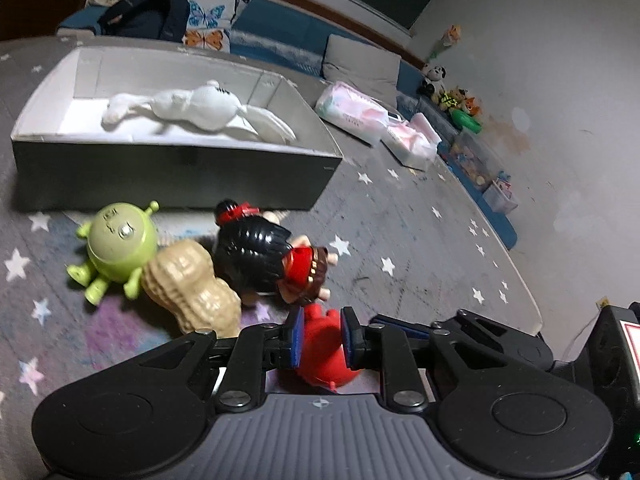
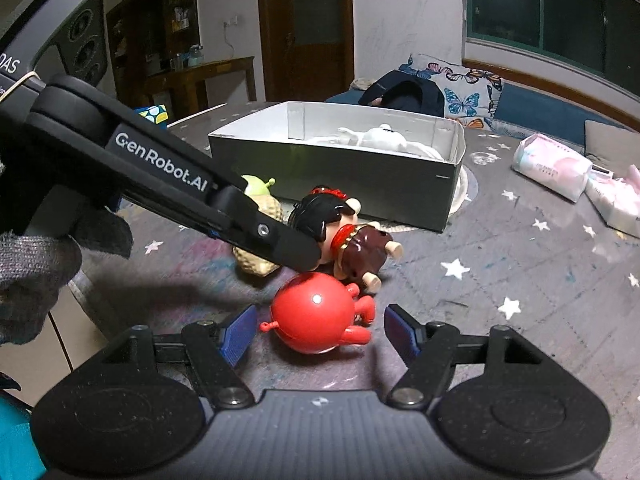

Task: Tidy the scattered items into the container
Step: 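Move the right tool back toward the red round toy, then grasp the red round toy with the right tool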

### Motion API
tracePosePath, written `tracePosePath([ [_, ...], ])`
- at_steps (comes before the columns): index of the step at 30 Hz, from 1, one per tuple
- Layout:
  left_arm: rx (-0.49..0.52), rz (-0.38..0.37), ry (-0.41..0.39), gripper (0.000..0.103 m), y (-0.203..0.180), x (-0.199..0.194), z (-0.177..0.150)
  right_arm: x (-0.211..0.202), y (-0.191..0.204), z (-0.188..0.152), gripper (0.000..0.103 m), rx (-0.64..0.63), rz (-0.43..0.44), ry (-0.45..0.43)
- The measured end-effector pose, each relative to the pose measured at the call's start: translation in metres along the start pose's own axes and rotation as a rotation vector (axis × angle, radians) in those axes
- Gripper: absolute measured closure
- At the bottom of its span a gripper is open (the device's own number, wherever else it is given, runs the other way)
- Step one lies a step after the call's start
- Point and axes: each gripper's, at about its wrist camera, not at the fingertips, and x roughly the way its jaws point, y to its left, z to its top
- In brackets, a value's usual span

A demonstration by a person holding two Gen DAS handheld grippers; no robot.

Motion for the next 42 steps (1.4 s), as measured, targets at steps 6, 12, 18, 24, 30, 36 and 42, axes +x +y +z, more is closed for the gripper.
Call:
tracePosePath([
  [6, -0.022, -0.017, 0.017, 0.081, 0.002, 0.002, -0.001, 0.003, 0.003, 0.001, 0.036, -0.018, 0.002, 0.005],
  [12, -0.061, -0.046, 0.047, 0.076, 0.007, 0.006, -0.001, 0.007, 0.007, 0.001, 0.042, -0.045, 0.003, 0.017],
  [18, -0.097, -0.077, 0.064, 0.071, 0.013, 0.009, 0.0, 0.009, 0.009, 0.001, 0.047, -0.066, 0.002, 0.026],
  [24, -0.172, -0.113, 0.103, 0.063, 0.024, 0.016, -0.001, 0.009, 0.008, 0.0, 0.05, -0.075, -0.008, 0.027],
  [30, -0.222, -0.14, 0.125, 0.059, 0.032, 0.021, 0.0, 0.009, 0.008, -0.002, 0.051, -0.071, -0.012, 0.025],
  [36, -0.219, -0.144, 0.13, 0.058, 0.029, 0.022, -0.001, 0.008, 0.007, -0.004, 0.052, -0.068, -0.021, 0.021],
  [42, -0.202, -0.152, 0.122, 0.059, 0.024, 0.019, 0.0, 0.002, 0.007, -0.003, 0.052, -0.058, -0.027, 0.012],
])
